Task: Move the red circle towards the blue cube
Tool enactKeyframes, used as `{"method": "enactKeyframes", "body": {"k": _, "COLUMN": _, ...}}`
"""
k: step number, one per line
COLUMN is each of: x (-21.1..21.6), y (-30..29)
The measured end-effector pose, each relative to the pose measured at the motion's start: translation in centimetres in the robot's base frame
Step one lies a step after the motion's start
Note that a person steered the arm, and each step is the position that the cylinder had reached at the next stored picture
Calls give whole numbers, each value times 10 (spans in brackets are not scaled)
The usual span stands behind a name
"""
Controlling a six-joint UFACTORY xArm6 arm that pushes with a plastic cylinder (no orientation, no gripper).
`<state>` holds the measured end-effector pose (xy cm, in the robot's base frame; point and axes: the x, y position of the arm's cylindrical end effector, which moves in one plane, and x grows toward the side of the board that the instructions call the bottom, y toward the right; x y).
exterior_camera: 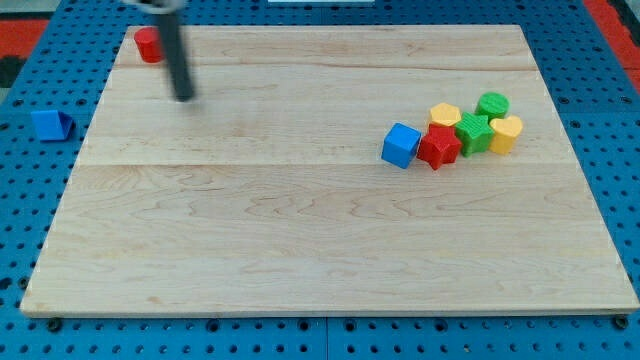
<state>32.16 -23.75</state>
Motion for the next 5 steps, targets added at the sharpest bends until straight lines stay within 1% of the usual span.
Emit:
{"method": "enactKeyframes", "body": {"k": 1, "x": -60, "y": -67}}
{"method": "enactKeyframes", "body": {"k": 2, "x": -89, "y": -33}}
{"method": "enactKeyframes", "body": {"k": 3, "x": -82, "y": 32}}
{"method": "enactKeyframes", "body": {"k": 4, "x": -83, "y": 66}}
{"method": "enactKeyframes", "body": {"k": 5, "x": -127, "y": 22}}
